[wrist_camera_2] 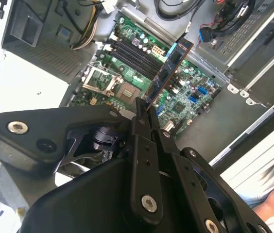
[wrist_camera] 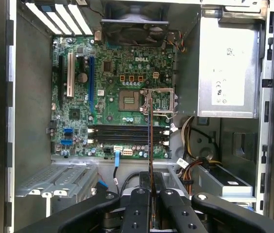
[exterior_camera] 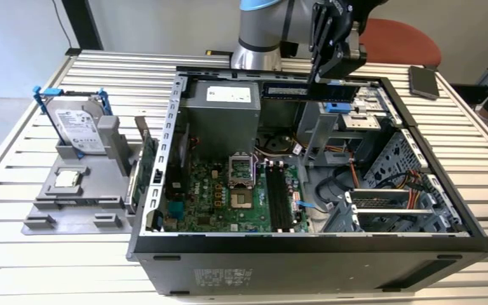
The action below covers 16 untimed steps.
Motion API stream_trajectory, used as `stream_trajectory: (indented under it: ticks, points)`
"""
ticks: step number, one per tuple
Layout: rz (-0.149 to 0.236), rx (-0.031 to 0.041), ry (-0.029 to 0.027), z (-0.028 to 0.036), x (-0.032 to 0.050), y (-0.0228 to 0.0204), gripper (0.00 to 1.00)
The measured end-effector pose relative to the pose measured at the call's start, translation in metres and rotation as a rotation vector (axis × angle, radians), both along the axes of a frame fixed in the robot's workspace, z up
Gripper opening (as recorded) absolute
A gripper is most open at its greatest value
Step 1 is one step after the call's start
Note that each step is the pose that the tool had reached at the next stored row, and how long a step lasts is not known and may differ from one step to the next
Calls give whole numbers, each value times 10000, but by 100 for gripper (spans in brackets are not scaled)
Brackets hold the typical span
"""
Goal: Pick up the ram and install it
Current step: 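Pick up the ram and move it above insertion slot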
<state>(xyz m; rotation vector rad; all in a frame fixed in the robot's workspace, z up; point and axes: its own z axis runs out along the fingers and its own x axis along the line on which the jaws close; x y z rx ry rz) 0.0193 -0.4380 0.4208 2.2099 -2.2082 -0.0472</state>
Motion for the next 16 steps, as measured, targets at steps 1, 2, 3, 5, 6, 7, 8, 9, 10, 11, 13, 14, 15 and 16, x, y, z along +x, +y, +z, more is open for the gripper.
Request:
stream_trajectory:
  ticks: [1,2,3,5,6,7,8,9,10,11,13,14,15,16]
  points:
    - [-24,0,0,0,0,0,0]
    - [-75,-1,1,1,0,0,0]
    - [-140,0,0,0,0,0,0]
    - [-304,-2,1,1,0,0,0]
    - [-406,0,0,0,0,0,0]
    - [-522,-1,0,0,0,0,0]
    - [-643,-1,0,0,0,0,0]
    - [-762,-1,0,0,0,0,0]
    - [-881,-1,0,0,0,0,0]
    - [-1004,0,0,0,0,0,0]
    - [-1238,-1,0,0,0,0,0]
    - [-1358,-1,0,1,0,0,0]
    - [-1473,-1,1,1,0,0,0]
    - [-1589,0,0,0,0,0,0]
